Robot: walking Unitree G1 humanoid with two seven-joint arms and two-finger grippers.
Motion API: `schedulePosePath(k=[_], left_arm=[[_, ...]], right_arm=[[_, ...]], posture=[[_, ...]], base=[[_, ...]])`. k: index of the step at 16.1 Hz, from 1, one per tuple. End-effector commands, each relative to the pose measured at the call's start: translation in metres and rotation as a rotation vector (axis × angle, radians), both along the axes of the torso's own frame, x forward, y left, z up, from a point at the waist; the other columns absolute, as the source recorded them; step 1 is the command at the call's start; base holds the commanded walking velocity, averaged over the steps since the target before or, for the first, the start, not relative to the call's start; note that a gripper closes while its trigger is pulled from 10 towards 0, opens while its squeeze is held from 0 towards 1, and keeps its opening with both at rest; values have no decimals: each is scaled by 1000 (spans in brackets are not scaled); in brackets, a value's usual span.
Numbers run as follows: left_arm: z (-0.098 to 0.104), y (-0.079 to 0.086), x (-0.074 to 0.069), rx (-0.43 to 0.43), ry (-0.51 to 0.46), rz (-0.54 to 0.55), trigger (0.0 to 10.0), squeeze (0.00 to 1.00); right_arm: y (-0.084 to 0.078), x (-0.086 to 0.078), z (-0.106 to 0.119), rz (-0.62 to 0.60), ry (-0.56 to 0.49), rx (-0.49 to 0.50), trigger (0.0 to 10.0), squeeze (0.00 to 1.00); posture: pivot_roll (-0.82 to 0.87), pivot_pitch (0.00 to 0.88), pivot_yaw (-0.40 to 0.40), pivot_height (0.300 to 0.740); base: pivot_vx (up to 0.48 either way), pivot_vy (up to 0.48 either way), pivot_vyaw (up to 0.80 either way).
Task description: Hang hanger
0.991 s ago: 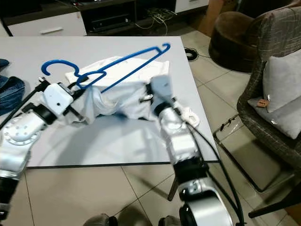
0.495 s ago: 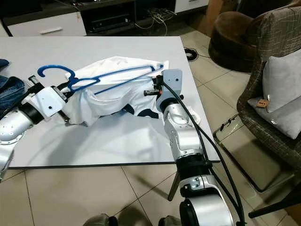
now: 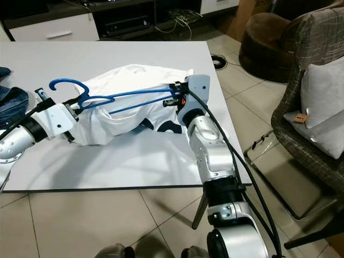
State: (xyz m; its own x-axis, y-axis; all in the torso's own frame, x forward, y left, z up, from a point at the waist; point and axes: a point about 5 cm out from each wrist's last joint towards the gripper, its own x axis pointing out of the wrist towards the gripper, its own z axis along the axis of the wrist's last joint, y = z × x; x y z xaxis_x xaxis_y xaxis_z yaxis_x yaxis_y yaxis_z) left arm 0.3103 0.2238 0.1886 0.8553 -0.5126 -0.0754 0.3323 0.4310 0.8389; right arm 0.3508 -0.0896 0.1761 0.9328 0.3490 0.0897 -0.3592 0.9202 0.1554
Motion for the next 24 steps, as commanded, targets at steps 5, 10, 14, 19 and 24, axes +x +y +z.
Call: schedulePosePath(k=[5,10,14,19,24], left_arm=[[4,13,11,54,19,117,10000,0],[8,0,9,104,4,6,10000,0],[3,-5,2,164,37,-68,10000,0],[-7,10,1,266,152,-24,10000,0],[8,14,7,208,86,35,10000,0]], right_arm=[[-8,-9,4,41,-22,-19,0,141],[-10,-7,13,38,-38,-34,0,145],[-14,-2,22,-4,-59,-24,0,153],[-18,0,22,-7,-62,-36,0,149],[-16,0,19,15,-65,-65,0,145]], posture=[[-54,43,40,740],[-52,40,38,740],[-43,39,36,740],[-43,34,35,740],[-46,29,28,740]], base=[[0,0,0],[0,0,0],[0,0,0],[0,0,0],[0,0,0]])
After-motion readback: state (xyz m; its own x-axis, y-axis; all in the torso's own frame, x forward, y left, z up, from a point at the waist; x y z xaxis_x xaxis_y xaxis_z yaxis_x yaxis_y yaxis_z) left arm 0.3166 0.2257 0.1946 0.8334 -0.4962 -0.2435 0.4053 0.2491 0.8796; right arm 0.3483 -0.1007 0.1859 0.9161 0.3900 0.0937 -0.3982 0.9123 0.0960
